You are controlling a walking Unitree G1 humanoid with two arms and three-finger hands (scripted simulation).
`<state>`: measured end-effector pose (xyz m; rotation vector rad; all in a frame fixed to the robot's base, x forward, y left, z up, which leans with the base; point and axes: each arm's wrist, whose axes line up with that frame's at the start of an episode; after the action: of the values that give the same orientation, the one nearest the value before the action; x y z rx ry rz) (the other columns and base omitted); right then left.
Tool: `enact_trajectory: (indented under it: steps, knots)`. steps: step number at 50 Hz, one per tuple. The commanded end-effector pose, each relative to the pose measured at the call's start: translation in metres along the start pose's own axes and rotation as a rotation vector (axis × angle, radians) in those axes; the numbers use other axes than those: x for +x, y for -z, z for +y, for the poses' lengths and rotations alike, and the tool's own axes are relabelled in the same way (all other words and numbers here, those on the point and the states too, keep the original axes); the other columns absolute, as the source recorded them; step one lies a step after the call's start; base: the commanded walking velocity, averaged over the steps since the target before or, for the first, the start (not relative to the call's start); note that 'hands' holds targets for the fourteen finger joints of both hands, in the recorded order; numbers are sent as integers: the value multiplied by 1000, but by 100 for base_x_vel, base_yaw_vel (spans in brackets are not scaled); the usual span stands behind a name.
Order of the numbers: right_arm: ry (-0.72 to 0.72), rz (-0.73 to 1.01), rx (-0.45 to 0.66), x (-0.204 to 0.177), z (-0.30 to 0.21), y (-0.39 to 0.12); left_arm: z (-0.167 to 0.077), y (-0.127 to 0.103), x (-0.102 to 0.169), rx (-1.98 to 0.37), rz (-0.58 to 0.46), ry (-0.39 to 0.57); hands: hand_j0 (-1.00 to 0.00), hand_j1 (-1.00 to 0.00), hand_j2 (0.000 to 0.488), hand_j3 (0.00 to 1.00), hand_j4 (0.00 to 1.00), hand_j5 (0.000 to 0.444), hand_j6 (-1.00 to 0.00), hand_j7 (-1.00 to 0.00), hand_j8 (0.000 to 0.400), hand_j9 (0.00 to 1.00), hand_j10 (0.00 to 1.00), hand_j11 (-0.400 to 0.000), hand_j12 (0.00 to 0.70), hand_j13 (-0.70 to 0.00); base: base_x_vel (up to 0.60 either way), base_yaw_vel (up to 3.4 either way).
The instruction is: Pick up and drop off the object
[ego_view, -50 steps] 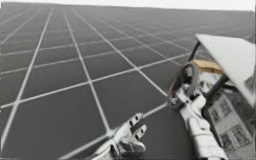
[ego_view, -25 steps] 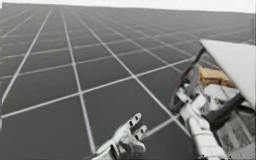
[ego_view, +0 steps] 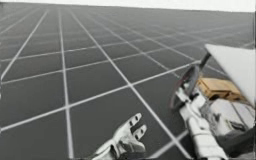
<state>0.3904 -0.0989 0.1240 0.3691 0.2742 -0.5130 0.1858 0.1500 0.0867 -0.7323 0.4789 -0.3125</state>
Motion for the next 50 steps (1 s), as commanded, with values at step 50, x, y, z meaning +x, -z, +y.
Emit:
enact_trajectory:
  steps: [50]
  knots:
    - [-5, -37, 31, 0, -3, -12, -6, -2, 1, 21, -3, 13, 0, 0, 0, 1000, 1000, 0, 0, 0, 0, 1000, 1000, -400, 0, -700, 39, 9]
